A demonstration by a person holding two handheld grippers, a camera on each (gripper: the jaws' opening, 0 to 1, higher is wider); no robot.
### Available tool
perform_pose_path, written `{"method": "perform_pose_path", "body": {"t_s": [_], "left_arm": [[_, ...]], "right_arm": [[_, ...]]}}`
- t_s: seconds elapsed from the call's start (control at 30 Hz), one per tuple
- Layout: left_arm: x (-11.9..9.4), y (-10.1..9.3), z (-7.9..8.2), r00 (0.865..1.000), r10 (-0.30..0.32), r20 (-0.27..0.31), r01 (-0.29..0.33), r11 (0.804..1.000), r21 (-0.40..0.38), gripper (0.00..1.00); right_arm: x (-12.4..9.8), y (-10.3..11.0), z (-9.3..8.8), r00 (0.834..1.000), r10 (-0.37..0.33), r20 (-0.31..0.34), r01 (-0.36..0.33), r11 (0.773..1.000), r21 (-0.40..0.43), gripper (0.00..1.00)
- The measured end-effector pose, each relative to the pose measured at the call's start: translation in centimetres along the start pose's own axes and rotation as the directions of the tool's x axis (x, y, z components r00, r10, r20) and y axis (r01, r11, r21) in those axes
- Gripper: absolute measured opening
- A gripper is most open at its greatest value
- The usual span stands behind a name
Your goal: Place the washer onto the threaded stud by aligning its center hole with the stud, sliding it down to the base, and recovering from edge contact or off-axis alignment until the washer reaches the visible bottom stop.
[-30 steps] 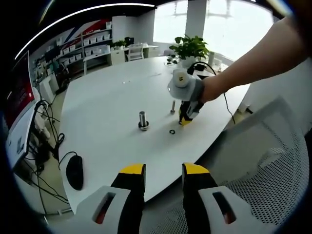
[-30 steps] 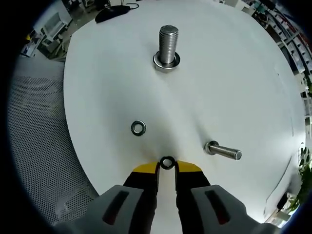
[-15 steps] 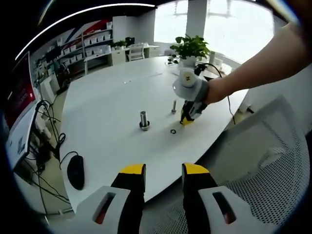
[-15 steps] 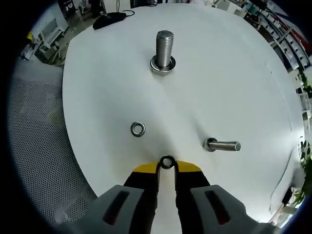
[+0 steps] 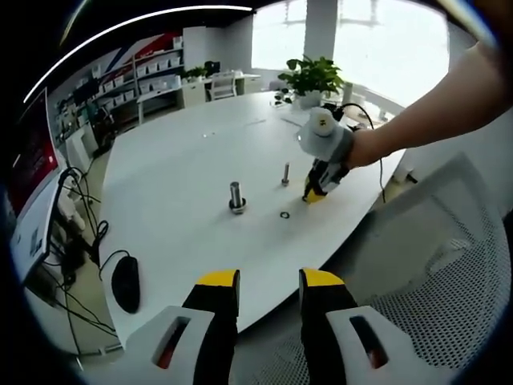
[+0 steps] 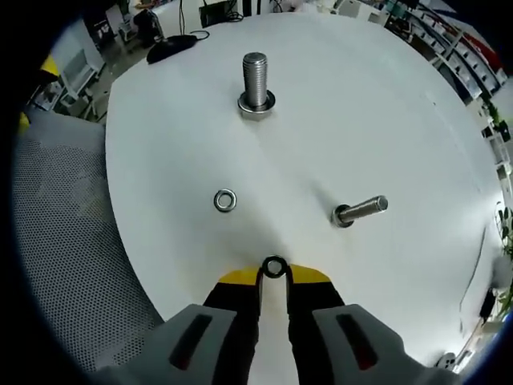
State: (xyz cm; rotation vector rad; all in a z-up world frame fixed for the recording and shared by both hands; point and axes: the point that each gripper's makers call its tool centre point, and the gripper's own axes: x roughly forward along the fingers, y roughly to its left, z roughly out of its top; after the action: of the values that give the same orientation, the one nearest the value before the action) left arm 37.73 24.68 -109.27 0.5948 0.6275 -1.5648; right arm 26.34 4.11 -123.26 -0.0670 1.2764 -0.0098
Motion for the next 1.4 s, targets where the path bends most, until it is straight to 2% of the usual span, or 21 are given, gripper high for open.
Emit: {"method": "perform_pose_path", "body": {"t_s": [0.2, 0.33, 0.63, 0.8, 1.2, 1.4], "left_arm": [[0.1, 0.0, -0.1, 1.0, 0.002, -0.005, -0.002, 1.0, 0.009, 0.28], [-0.1, 0.0, 0.0, 1.0, 0.003, 0.003, -0.003, 1.0, -0.004, 0.28], [0.0, 0.0, 0.0, 1.0, 0.004, 0.003, -0.004, 1.0, -0.005, 0.28], [0.1, -0.1, 0.1, 1.0, 0.005, 0.003, -0.005, 1.0, -0.002, 0.28], [0.1, -0.1, 0.0, 1.0, 0.003, 0.002, -0.003, 1.0, -0.005, 0.28], [0.0, 0.0, 0.1, 1.0, 0.003, 0.003, -0.003, 1.0, -0.01, 0.28]], "right_arm": [[-1.7, -1.5, 1.0, 0.999, -0.017, 0.042, 0.016, 1.0, 0.016, 0.14], [-1.8, -2.7, 1.5, 0.997, -0.03, 0.065, 0.029, 0.999, 0.019, 0.14], [-3.5, -4.8, 4.4, 0.99, -0.071, 0.124, 0.073, 0.997, -0.009, 0.14], [-3.8, -5.1, 4.6, 0.989, -0.077, 0.126, 0.083, 0.996, -0.043, 0.14], [-4.2, -5.8, 5.2, 0.987, -0.096, 0.128, 0.104, 0.993, -0.054, 0.14], [-3.7, -6.0, 5.7, 0.989, -0.088, 0.118, 0.095, 0.994, -0.057, 0.14]]}}
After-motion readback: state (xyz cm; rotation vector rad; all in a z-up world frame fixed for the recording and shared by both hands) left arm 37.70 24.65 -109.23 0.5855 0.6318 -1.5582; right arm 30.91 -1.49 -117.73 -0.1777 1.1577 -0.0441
